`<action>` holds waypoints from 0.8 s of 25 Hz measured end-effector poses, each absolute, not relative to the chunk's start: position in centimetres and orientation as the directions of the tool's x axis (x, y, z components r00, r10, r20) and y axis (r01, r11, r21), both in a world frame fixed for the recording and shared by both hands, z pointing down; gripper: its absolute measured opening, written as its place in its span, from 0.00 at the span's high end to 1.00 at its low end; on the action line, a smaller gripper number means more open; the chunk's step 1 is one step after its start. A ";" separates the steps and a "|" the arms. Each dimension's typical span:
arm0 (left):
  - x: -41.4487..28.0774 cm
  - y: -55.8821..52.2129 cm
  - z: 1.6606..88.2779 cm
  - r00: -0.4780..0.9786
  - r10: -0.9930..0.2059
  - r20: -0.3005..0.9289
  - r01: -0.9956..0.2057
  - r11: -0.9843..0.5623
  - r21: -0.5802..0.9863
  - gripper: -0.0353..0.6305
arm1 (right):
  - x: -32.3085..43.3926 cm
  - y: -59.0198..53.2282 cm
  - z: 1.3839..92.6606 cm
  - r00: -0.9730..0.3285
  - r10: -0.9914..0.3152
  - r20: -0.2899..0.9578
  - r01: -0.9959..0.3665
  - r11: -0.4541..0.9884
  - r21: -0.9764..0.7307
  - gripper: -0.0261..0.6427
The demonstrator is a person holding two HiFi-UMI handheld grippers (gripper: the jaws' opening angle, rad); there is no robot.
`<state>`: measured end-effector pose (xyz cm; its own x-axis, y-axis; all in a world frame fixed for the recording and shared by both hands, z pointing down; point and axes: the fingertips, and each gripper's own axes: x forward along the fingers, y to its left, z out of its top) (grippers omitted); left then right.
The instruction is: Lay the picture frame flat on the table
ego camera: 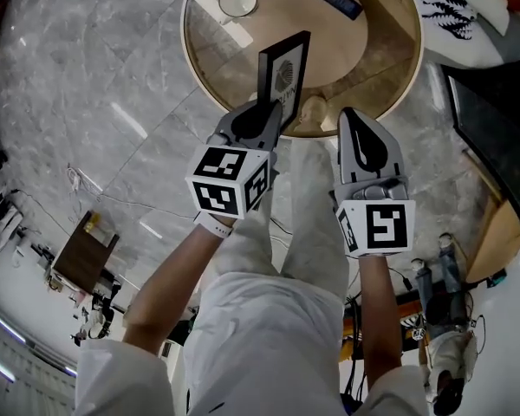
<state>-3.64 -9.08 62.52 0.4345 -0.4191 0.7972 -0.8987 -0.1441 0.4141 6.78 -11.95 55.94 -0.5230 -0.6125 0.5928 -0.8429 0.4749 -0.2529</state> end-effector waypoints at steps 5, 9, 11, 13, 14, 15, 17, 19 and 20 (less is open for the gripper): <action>-3.2 -9.6 65.1 0.436 -0.408 0.802 -0.898 -0.139 0.417 0.89 | 6.9 -12.5 58.3 -0.510 -0.606 0.611 -0.852 0.455 -0.259 0.95; -3.2 -10.5 66.9 0.439 -0.414 0.798 -0.895 -0.125 0.427 0.89 | 6.7 -13.0 60.4 -0.505 -0.601 0.620 -0.855 0.449 -0.261 0.95; -3.4 -11.1 67.8 0.437 -0.425 0.793 -0.893 -0.103 0.438 0.90 | 6.4 -13.1 61.5 -0.505 -0.595 0.625 -0.854 0.450 -0.261 0.95; -3.6 -11.7 68.7 0.435 -0.433 0.789 -0.891 -0.081 0.447 0.89 | 6.0 -13.2 62.4 -0.508 -0.588 0.630 -0.851 0.454 -0.263 0.95; -3.6 -12.0 69.2 0.436 -0.437 0.787 -0.889 -0.070 0.453 0.89 | 5.8 -13.3 62.8 -0.509 -0.585 0.632 -0.850 0.455 -0.264 0.95; -3.7 -12.3 69.7 0.436 -0.441 0.784 -0.886 -0.060 0.459 0.89 | 5.6 -13.4 63.2 -0.509 -0.583 0.634 -0.850 0.455 -0.265 0.95; -3.7 -12.8 70.6 0.435 -0.447 0.781 -0.883 -0.044 0.467 0.89 | 5.3 -13.6 63.8 -0.507 -0.581 0.637 -0.852 0.450 -0.268 0.95; -3.6 -13.2 71.4 0.440 -0.451 0.777 -0.877 -0.028 0.480 0.89 | 5.2 -13.6 64.2 -0.504 -0.581 0.639 -0.855 0.442 -0.273 0.95; -3.4 -13.3 71.7 0.444 -0.451 0.774 -0.872 -0.019 0.489 0.89 | 5.1 -13.6 64.5 -0.503 -0.580 0.641 -0.856 0.438 -0.275 0.95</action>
<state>-3.44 -13.34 71.75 0.4439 -0.4509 0.7743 -0.8722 -0.0194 0.4888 5.11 -13.56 64.46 -0.5030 -0.5801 0.6407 -0.8558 0.4380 -0.2752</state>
